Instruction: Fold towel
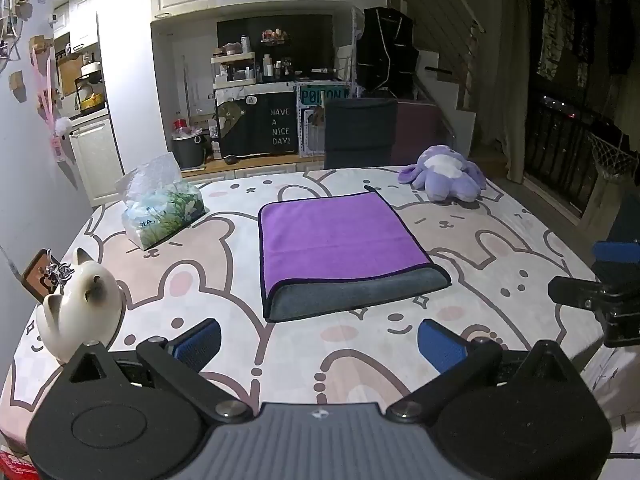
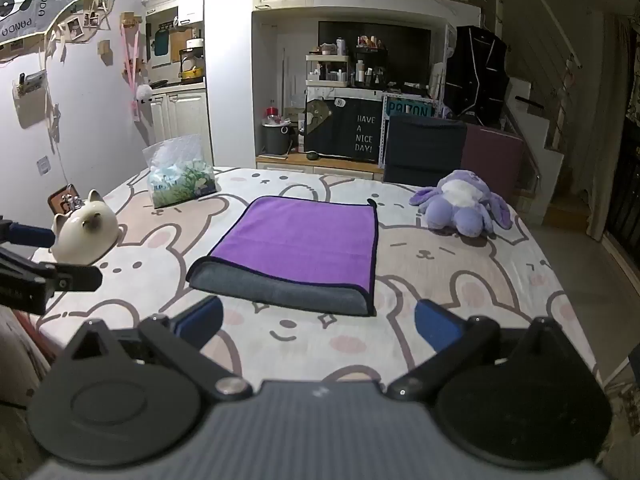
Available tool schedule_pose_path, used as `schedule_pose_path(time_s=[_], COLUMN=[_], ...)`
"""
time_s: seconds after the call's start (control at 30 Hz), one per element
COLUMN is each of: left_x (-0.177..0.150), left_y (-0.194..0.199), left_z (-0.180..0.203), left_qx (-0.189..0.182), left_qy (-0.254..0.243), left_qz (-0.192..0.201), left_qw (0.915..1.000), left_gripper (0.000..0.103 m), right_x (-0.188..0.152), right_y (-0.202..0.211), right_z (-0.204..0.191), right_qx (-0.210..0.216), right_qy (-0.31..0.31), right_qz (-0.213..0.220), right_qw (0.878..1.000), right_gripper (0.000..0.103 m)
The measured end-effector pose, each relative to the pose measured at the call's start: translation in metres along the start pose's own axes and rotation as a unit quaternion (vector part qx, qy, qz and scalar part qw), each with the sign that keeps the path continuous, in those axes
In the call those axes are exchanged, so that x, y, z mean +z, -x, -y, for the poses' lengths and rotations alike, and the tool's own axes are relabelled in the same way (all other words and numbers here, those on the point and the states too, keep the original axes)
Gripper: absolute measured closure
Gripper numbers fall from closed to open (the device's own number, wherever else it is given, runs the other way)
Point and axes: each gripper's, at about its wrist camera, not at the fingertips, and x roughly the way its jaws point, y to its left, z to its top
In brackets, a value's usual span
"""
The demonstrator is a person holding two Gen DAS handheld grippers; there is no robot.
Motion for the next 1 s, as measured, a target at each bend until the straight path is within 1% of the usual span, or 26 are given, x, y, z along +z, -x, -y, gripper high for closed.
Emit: schedule_pose_path(time_s=[1.0], left_x=[-0.0001], left_y=[-0.0003], left_z=[-0.0004], left_qx=[-0.001], left_qy=[0.000], left_qz=[0.001], left_qw=[1.0000], left_gripper=[0.000], right_x=[0.0001], right_y=[-0.0009], right_z=[0.0002], right_qx=[0.001], right_qy=[-0.002], right_qz=[-0.002], right_qw=[1.000], right_gripper=[0.000])
